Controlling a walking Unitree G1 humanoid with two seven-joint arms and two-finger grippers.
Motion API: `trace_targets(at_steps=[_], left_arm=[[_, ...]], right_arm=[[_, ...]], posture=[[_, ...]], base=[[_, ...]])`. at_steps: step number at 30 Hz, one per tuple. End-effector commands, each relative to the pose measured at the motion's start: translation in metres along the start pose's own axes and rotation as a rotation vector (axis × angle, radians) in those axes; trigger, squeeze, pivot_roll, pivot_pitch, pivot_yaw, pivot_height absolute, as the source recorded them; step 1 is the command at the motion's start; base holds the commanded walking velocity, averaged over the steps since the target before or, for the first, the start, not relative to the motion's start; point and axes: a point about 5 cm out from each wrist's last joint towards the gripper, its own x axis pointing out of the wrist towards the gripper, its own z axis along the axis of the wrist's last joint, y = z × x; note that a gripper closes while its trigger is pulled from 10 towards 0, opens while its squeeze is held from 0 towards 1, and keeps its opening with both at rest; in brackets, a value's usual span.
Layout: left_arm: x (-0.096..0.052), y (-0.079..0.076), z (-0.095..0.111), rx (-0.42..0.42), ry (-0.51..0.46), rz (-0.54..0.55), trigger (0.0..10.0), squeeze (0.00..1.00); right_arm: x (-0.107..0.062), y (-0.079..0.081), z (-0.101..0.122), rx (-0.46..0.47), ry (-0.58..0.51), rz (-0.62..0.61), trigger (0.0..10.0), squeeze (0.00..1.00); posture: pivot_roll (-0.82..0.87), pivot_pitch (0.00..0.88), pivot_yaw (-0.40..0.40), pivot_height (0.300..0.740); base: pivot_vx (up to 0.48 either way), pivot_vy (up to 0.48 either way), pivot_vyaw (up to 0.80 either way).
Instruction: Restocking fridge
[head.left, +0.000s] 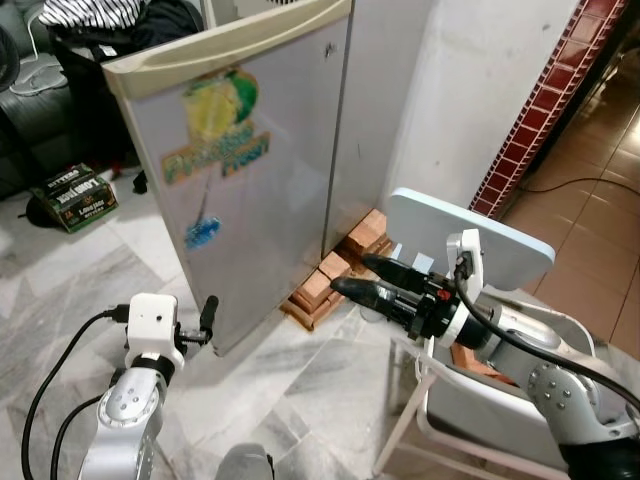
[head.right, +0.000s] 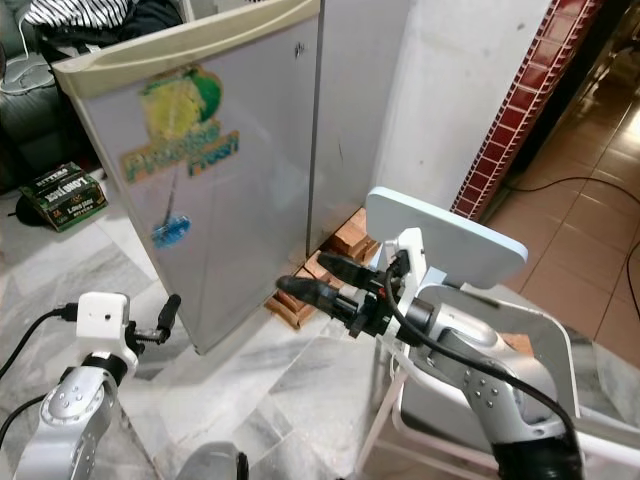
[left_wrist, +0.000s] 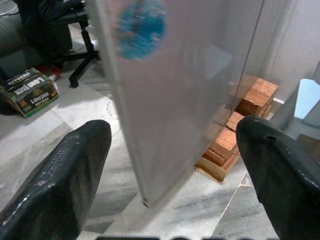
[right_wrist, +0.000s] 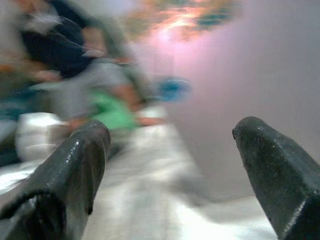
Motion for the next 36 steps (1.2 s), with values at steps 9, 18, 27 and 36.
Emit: trace_targets(at_steps=[9,18,27,36], left_arm=[[-0.002,0.010,0.003,-0.013,-0.016,0.052,10.0,0.00],[-0.004,0.006,0.002,-0.010,-0.015,0.028,10.0,0.00],[-0.002,0.006,0.003,-0.028,-0.023,0.025,10.0,0.00],[0.000,0.011,0.006,-0.044,-0.040,0.028,10.0,0.00]], right_arm=[[-0.013,-0.058,-0.003,-0.165,-0.080,-0.655,10.0,0.00],[-0.012,-0.063,-0.012,-0.154,-0.118,-0.762,10.0,0.00],[-0.009,-0.069,-0.007,-0.172,-0.156,-0.848,10.0,0.00],[0.000,-0.063,-0.007,-0.191,-0.172,-0.817,10.0,0.00]], posture=[[0.16,0.000,-0.032,0.740],[0.16,0.000,-0.031,0.740],[0.15,0.000,-0.033,0.740],[0.15,0.000,-0.031,0.740]], base=[[0.000,0.107,0.00],[0.000,0.480,0.00],[0.000,0.480,0.00],[0.000,0.470,0.00]])
